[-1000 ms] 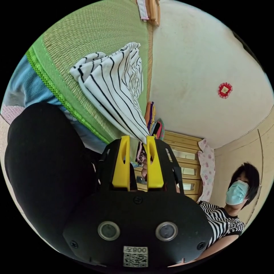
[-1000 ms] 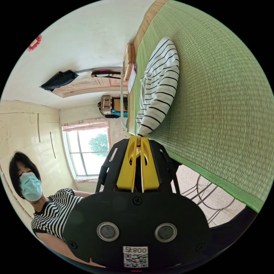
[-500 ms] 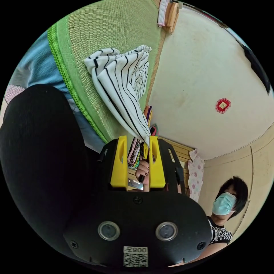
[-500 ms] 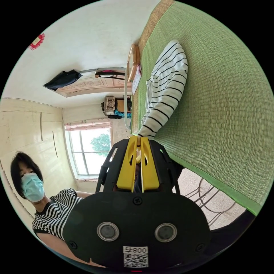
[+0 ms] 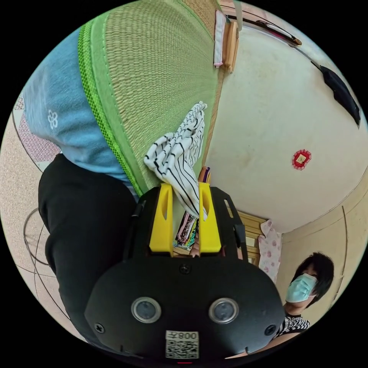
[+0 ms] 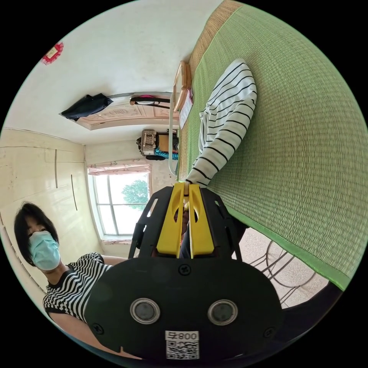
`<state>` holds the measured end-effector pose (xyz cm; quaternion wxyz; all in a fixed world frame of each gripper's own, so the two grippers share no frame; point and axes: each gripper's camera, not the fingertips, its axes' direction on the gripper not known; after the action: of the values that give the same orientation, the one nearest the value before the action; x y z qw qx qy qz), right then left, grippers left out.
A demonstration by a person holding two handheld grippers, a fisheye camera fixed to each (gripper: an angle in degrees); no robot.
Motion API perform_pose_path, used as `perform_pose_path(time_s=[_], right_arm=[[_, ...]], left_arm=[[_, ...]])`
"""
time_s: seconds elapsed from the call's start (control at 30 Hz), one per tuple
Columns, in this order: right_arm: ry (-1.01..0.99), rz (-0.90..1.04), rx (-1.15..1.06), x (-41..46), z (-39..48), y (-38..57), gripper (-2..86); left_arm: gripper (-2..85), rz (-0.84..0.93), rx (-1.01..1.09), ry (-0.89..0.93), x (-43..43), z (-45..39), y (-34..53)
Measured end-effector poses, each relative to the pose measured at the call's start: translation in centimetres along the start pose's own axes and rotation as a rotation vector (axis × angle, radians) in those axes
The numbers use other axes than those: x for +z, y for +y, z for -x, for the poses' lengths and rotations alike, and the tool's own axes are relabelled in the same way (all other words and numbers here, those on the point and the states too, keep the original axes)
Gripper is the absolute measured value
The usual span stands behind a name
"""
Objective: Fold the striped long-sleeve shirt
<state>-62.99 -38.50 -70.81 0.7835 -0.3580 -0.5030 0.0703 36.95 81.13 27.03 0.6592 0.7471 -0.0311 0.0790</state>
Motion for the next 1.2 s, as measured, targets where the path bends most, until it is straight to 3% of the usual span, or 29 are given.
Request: perform_pose_path(time_s=[0.4, 1.2], right_arm=[[0.001, -0.010, 0.016, -0.9, -2.5, 1.4, 1.8], [0.067, -0.022, 0.115, -6.2, -14.3, 9.0, 1.8]], left_arm=[[5.9, -0.046, -0.023, -0.025, -2.7, 1.0, -0.8], [3.0, 0.124, 0.065, -0.060, -2.6, -6.0, -0.4]])
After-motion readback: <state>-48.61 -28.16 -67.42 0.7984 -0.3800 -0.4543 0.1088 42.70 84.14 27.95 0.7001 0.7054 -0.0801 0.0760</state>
